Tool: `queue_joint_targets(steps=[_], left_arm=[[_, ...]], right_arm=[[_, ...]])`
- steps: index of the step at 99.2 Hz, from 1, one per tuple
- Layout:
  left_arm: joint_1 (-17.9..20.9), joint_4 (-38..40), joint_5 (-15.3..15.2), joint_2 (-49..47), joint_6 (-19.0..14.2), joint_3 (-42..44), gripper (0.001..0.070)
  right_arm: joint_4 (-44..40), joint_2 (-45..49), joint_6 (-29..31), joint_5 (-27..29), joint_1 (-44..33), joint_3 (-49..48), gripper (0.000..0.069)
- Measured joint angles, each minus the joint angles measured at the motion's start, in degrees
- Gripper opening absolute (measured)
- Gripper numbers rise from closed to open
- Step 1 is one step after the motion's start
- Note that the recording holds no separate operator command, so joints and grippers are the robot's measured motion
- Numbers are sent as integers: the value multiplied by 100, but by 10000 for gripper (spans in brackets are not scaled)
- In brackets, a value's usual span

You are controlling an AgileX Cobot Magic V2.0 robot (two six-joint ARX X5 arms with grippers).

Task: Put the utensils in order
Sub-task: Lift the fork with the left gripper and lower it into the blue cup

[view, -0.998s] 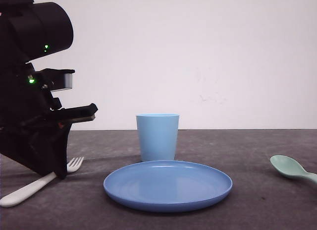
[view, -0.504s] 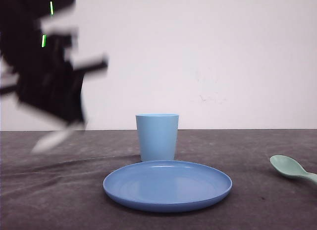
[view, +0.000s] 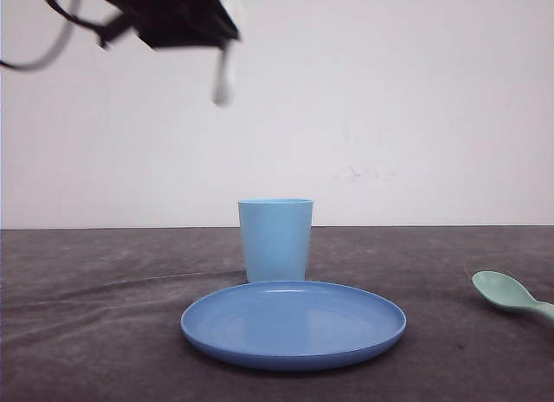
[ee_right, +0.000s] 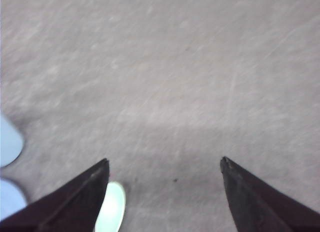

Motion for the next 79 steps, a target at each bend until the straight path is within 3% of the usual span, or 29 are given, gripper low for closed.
queue_joint_targets(steps=[38, 66, 79], left_arm=[[-267, 1137, 0, 1729, 155, 0, 40], [-269, 1128, 0, 2046, 149, 0, 44], [-269, 1132, 0, 2046, 149, 0, 120]], right_arm=[[9, 2, -13, 125, 0, 0, 443], [-149, 2, -15, 125, 0, 0, 443], [-227, 11, -15, 122, 2, 2, 443]])
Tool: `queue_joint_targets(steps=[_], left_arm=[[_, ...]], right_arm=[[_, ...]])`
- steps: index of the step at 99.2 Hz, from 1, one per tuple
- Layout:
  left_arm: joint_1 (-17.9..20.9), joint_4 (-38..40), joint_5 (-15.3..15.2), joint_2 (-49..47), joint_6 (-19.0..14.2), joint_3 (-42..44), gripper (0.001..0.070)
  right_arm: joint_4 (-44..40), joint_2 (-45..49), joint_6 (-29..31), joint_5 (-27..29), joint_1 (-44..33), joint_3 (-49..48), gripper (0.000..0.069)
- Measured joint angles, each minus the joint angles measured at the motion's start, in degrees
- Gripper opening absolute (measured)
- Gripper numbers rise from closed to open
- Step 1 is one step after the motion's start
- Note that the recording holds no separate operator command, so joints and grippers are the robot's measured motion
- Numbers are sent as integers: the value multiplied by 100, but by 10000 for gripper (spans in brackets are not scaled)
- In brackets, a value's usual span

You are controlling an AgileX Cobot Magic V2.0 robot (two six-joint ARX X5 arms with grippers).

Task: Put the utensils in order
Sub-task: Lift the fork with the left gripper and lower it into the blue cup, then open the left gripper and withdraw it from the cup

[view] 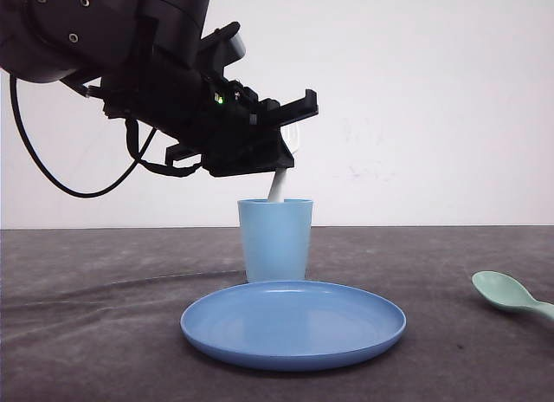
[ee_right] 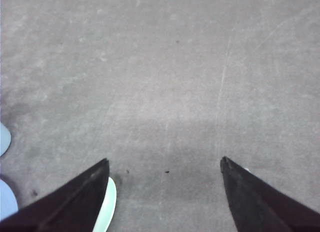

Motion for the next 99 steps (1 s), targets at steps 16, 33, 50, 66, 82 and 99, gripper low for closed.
queue_joint_targets(steps=[16, 33, 50, 66, 82, 99], left_arm=[[-9, -326, 9, -11, 0, 0, 255], [-35, -918, 9, -417, 0, -4, 272], [-48, -1596, 13, -1519, 0, -4, 274], [-48, -2616, 13, -2739, 0, -4, 274], [-48, -3851, 11, -3930, -50, -4, 273], [-48, -5049, 11, -4857, -131, -4, 273]], right_arm=[[-157, 118, 0, 4, 48, 4, 443], [-417, 306, 20, -162, 249, 7, 443], [-730, 575, 247, -275, 728, 7, 443], [-922, 1003, 629, -249, 1294, 7, 441], [-1045, 1609, 918, 264, 1840, 7, 411], [-1019, 2234, 1152, 468, 2218, 7, 407]])
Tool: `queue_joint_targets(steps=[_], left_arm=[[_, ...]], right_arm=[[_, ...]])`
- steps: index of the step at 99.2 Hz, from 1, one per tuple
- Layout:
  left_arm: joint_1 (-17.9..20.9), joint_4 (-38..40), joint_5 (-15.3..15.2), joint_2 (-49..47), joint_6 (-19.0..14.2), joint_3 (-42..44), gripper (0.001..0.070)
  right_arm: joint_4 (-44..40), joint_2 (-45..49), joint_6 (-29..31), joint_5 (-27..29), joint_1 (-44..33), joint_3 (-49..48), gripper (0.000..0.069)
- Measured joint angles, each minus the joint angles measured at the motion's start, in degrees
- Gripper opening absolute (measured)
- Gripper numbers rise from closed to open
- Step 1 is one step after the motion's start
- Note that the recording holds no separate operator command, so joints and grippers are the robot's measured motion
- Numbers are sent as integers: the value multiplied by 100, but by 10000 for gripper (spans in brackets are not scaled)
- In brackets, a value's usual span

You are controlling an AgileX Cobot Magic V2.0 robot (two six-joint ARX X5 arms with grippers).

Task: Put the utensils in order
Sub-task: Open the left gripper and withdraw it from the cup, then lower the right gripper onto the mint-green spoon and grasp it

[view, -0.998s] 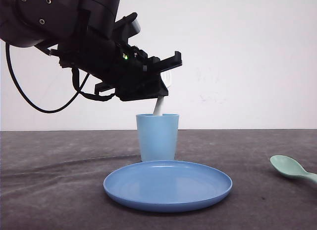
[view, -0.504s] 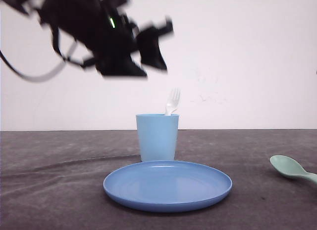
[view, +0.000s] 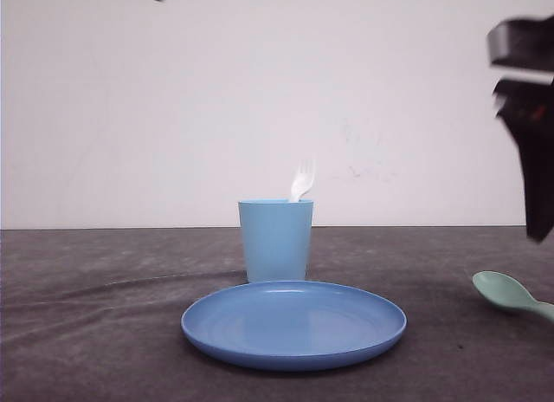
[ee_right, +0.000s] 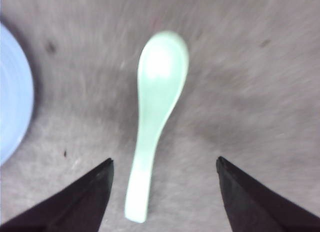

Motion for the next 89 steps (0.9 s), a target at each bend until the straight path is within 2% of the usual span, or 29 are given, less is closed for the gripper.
queue_joint_targets(steps=[18, 40, 79, 89], left_arm=[[0, -691, 0, -564, -4, 0, 273], [0, -1154, 0, -765, -4, 0, 273], [0, -1534, 0, -763, -4, 0, 273], [0, -1547, 0, -763, -4, 0, 273]], right_arm=[[197, 586, 149, 293, 210, 0, 401], [404, 1189, 229, 313, 236, 0, 390], [721, 1547, 275, 289, 278, 22, 119], [741, 1547, 293, 304, 273, 22, 82]])
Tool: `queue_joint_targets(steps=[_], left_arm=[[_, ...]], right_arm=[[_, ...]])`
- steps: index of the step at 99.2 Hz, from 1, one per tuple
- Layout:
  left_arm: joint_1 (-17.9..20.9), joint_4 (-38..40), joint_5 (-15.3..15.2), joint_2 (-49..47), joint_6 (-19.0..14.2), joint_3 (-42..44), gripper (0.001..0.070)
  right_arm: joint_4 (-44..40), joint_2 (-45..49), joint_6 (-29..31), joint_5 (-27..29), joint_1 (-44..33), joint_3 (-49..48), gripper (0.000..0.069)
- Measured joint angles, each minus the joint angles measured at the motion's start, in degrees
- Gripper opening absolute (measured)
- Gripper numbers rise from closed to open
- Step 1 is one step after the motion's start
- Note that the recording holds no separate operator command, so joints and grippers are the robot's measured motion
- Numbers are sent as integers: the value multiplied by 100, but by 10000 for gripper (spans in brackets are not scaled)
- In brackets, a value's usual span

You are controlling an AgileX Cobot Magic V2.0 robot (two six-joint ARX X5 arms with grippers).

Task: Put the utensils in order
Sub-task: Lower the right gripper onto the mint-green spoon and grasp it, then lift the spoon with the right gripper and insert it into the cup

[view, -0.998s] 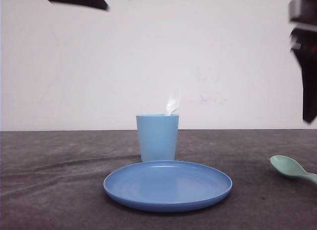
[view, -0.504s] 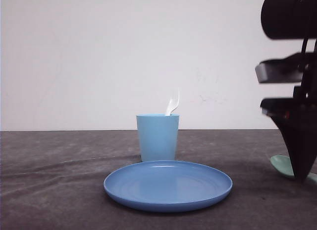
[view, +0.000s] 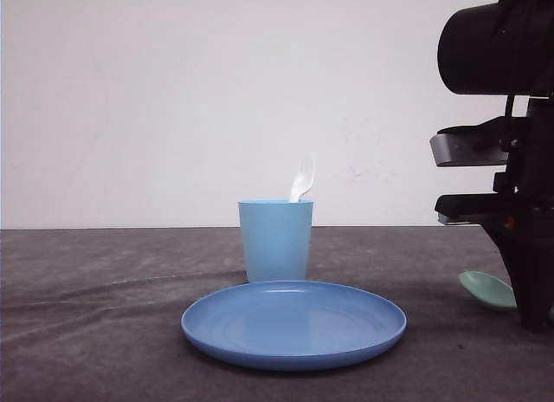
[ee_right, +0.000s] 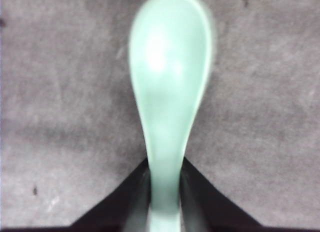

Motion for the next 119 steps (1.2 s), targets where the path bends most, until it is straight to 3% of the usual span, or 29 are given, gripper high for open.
queue_joint_targets(steps=[23, 47, 73, 119], left_arm=[[0, -57, 0, 0, 0, 0, 273], [0, -251, 0, 0, 0, 0, 274], [0, -254, 0, 0, -22, 0, 274], [0, -256, 0, 0, -144, 0, 273]], right_arm=[[-46, -109, -7, 164, -2, 0, 76], [337, -1202, -81, 164, 61, 256, 71], [2479, -1757, -133, 24, 745, 684, 68], [5296, 77, -855, 9, 1390, 684, 68]])
